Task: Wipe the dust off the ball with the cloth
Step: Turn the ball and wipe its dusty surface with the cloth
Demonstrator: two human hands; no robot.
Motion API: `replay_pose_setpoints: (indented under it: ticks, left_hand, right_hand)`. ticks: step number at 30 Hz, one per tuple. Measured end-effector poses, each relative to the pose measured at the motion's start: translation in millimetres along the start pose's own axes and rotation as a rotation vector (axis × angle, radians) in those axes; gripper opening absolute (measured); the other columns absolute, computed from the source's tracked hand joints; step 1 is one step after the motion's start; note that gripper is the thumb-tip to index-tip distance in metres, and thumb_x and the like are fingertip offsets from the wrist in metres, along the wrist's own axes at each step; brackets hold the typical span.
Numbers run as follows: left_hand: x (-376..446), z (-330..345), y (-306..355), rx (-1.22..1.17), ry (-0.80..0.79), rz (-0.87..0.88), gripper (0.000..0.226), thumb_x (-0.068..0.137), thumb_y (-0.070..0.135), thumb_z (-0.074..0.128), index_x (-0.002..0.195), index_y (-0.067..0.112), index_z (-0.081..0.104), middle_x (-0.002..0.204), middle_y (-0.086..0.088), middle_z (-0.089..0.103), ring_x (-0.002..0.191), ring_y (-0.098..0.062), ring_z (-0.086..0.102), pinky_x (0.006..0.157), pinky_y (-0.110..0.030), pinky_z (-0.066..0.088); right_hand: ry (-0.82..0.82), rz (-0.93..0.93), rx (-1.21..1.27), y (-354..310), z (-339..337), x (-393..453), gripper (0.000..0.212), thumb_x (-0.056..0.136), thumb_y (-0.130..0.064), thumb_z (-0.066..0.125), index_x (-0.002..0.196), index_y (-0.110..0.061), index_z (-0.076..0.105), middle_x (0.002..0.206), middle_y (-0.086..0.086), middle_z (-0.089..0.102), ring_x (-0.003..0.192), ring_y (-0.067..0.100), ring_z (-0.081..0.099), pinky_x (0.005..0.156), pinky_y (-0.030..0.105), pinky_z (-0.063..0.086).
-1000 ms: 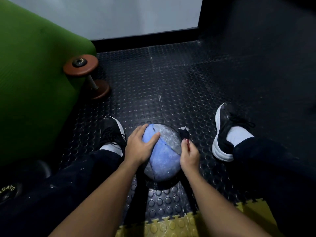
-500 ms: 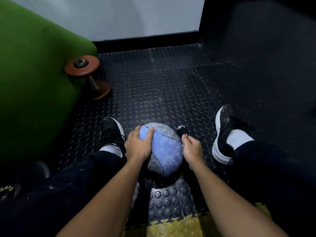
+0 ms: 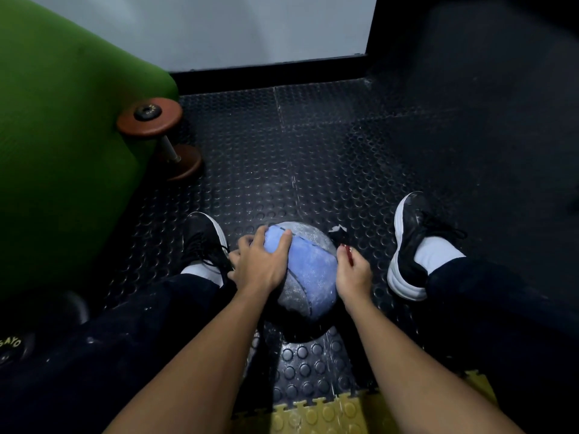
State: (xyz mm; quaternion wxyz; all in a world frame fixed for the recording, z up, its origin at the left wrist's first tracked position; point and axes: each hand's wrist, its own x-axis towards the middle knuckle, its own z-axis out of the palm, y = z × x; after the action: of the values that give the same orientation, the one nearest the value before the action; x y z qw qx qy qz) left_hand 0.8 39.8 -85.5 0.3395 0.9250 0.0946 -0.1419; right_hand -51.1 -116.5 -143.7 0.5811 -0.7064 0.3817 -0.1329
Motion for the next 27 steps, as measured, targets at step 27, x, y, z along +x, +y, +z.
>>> replay_pose_setpoints:
  ticks: [27]
  left_hand:
    - [11.5, -14.6, -9.4, 0.127, -0.009, 0.266, 0.072, 0.088, 0.072, 0.04, 0.135, 0.017, 0.047, 0.139, -0.006, 0.055, 0.129, -0.029, 0.05, 0.107, -0.049, 0.04]
  right_hand:
    - [-0.123, 0.103, -0.051, -15.9, -3.6, 24.7, 0.034, 0.093, -0.034, 0.054, 0.079, -0.004, 0.062, 0.08, 0.013, 0.067, 0.072, 0.018, 0.054, 0.066, 0.032, 0.039]
